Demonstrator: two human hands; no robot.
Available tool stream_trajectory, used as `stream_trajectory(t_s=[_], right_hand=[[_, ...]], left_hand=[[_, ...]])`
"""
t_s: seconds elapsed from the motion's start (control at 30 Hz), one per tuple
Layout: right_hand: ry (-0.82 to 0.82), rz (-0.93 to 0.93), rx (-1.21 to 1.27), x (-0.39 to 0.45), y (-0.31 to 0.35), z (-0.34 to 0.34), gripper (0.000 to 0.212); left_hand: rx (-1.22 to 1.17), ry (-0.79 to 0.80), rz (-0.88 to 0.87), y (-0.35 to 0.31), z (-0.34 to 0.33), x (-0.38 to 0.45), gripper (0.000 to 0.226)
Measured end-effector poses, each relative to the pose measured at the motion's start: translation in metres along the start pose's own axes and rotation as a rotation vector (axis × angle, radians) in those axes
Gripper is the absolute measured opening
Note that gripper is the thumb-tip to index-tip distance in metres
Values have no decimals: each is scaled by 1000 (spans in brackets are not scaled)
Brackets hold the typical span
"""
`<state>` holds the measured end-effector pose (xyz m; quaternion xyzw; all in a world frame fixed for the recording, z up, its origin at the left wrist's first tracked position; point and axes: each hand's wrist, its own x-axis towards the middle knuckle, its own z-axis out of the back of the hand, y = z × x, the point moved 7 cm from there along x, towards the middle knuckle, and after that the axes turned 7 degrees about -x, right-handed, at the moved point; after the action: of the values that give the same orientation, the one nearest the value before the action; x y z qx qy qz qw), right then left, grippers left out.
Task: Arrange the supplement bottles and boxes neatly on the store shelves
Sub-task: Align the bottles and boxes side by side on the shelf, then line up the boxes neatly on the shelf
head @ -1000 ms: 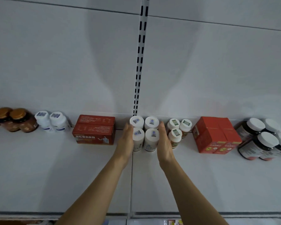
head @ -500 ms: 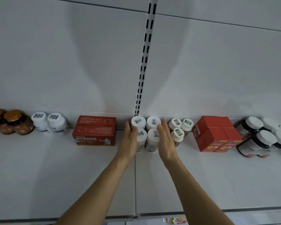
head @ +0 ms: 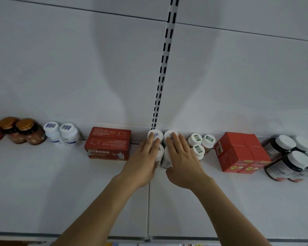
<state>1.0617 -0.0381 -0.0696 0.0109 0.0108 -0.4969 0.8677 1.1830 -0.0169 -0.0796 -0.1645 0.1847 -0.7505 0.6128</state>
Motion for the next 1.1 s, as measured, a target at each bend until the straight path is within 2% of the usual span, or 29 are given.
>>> stream_trajectory(t_s=[0.2, 0.53, 0.7, 0.83, 0.97, 1.1], right_hand=[[-32, -20, 10, 0, 4, -1, 90], [-66, -11, 65, -7, 4, 10, 93], [-280, 61, 214, -10, 26, 39, 75], [-419, 80, 375, -1, 57, 50, 65], [-376, 24, 492, 10, 89, 46, 75], [-301, -63, 599, 26, 121, 31, 90]], left_hand=[[68, -17, -8, -1, -6, 0, 90], [45, -27, 3, -7, 2, -3, 92], [-44, -164, -16, -17, 42, -19, 78], [-96, -437, 16, 4, 85, -46, 57], [-227, -596, 100, 61, 108, -73, 59], [-447, -554, 225, 119, 106, -78, 68]])
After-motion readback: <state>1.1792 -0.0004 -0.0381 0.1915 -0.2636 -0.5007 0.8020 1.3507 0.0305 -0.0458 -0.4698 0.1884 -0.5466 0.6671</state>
